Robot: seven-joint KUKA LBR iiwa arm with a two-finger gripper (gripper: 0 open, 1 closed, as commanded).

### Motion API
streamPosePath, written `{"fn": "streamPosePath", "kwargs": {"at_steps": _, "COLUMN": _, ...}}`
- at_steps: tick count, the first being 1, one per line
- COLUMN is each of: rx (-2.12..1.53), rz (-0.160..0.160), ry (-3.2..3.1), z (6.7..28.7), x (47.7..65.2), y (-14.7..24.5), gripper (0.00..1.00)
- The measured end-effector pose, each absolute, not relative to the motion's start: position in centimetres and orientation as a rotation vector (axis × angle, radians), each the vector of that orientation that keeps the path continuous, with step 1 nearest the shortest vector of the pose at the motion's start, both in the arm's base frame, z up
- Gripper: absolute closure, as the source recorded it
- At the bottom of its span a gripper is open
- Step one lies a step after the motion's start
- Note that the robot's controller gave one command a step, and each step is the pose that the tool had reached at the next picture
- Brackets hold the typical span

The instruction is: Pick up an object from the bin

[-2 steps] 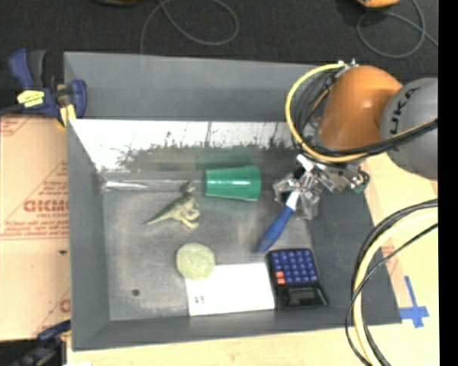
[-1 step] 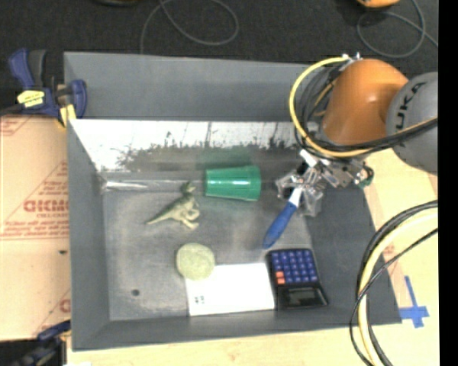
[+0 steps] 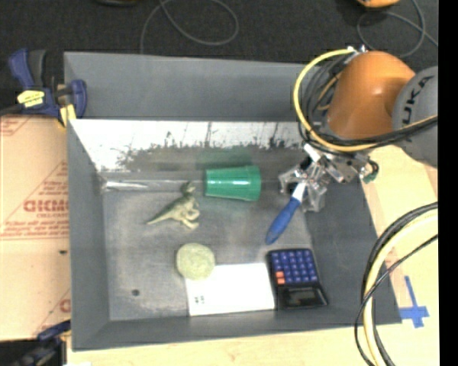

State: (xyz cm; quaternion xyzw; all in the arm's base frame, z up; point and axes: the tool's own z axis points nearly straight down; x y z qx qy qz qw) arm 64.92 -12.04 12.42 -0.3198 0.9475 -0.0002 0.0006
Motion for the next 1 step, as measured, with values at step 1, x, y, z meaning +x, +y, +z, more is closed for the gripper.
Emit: {"fn": "streamPosePath", "kwargs": {"at_steps": 1, "rx": -1.002, "rz": -0.006, "ry": 2.971, "z": 13.69, "x": 65.05, "y": -12.09, "gripper": 1.00}}
